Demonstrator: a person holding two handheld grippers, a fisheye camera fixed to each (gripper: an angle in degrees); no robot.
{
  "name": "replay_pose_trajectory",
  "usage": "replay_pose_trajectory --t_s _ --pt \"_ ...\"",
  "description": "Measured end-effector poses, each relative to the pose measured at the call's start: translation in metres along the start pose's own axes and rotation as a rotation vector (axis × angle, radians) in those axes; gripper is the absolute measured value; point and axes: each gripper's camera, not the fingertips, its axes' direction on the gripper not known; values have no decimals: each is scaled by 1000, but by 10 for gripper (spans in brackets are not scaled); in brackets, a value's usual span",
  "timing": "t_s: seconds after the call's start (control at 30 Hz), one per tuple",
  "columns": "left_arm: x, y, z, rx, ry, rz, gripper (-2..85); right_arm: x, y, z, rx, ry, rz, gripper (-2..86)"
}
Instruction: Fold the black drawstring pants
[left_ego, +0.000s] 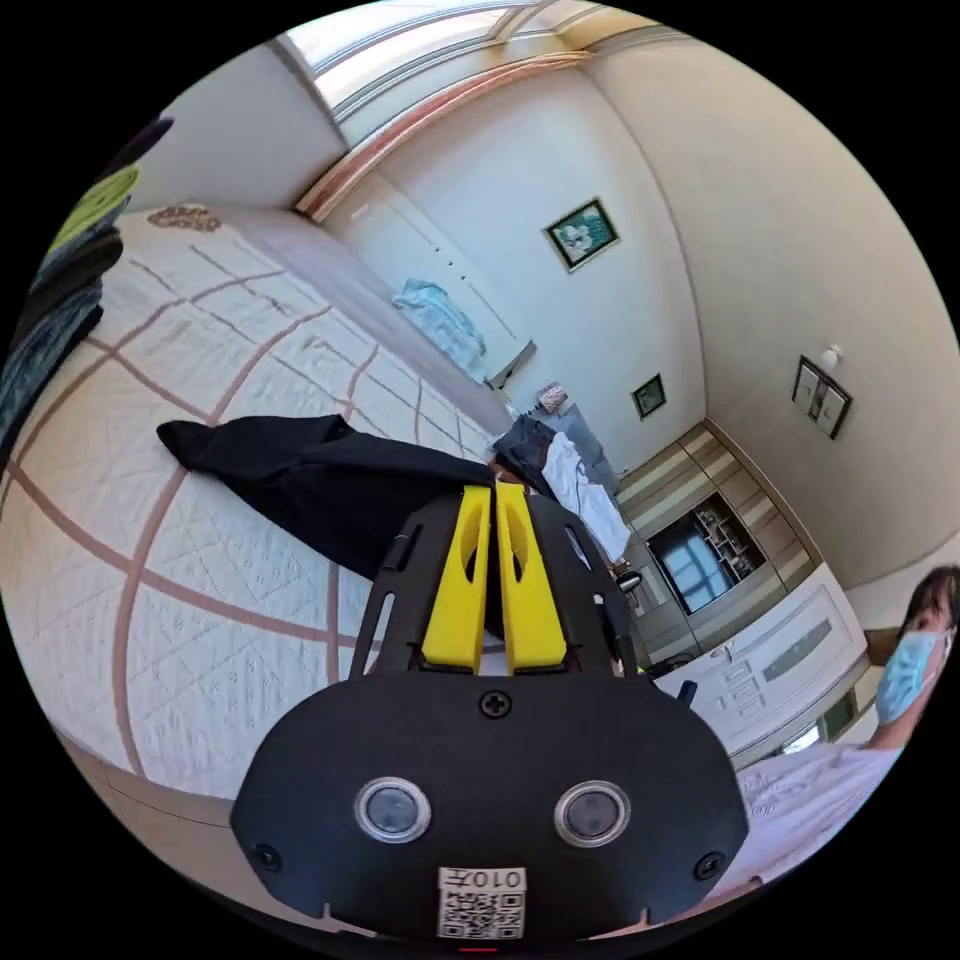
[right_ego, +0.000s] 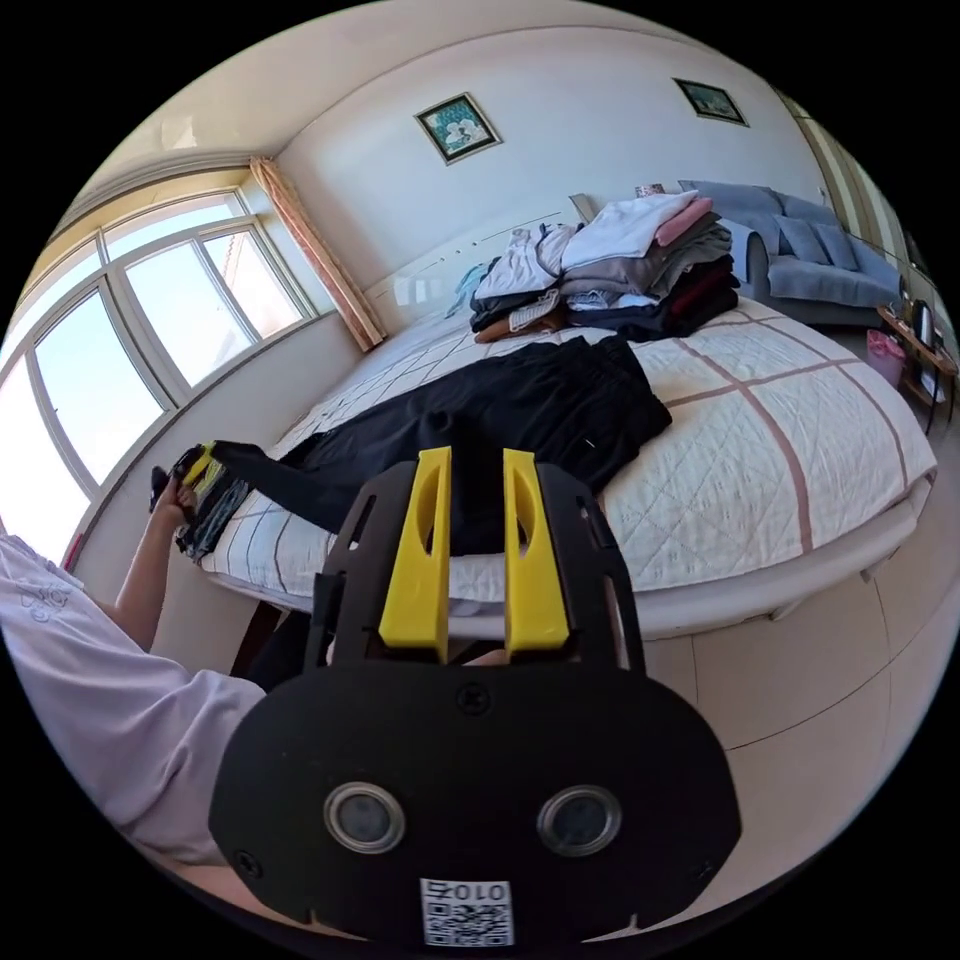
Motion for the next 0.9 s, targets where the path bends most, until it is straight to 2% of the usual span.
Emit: replay_pose_trajectory --t_s 0.07,0.13,0.3,0.43,0.57,0.63,0.7,0.83,0.9 --pt "15 48 -49 31 -104 36 -1 14 -7 8 -30 26 73 112" --pt "-3 84 -72 17 -162 -34 -1 29 -14 13 -42 55 144 125" --pt "-78 144 -109 59 -138 -272 -1 75 -42 19 8 8 307 149" --pt "-85 145 -108 87 -121 -270 -1 88 -59 37 -82 72 303 151" --pt "-82 139 -103 90 -121 -255 -1 80 -53 38 -40 135 170 152" --pt "-84 139 -105 87 -122 -253 0 82 -49 35 -28 105 110 145" --pt "-88 139 -109 81 -127 -263 0 89 -52 29 -103 1 54 125" --pt "-90 137 -118 99 -135 -256 1 103 -64 24 -191 -6 62 97" --pt "-92 132 -114 94 -132 -262 1 111 -89 13 -224 -204 135 76"
